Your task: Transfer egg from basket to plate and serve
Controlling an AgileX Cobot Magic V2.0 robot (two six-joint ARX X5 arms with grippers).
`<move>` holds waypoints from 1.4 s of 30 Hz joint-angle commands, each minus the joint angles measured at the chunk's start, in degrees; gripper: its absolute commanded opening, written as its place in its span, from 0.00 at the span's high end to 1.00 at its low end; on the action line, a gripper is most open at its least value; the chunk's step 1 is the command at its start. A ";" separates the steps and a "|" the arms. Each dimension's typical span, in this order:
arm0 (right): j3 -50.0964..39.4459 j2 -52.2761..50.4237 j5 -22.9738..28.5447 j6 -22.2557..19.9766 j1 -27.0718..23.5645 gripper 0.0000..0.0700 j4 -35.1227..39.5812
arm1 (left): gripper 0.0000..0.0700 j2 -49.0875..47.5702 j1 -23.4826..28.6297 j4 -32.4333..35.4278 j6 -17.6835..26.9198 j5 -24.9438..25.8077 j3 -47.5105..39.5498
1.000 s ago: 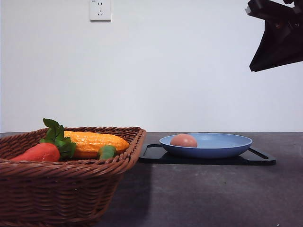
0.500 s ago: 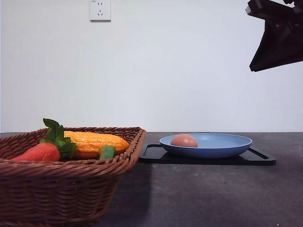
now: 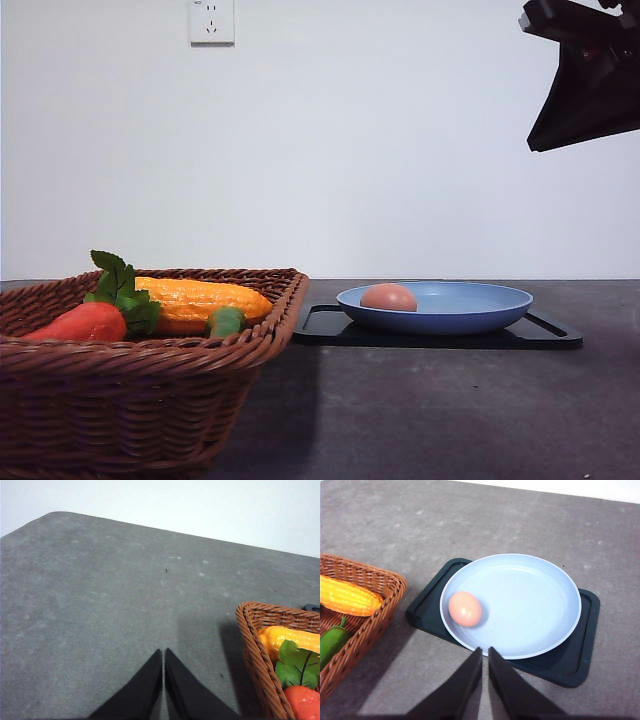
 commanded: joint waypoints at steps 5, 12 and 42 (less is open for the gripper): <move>0.57 0.26 0.25 0.57 0.24 1.00 0.59 | 1.00 -0.09 0.07 -0.20 -0.22 0.19 -1.53; 0.56 0.16 0.22 0.34 0.27 1.00 0.54 | 1.00 -0.09 0.07 -0.20 -0.22 0.19 -1.53; -27.33 -45.94 -15.75 -9.24 -24.87 1.00 0.13 | 1.00 -0.09 0.07 -0.20 -0.22 0.19 -1.53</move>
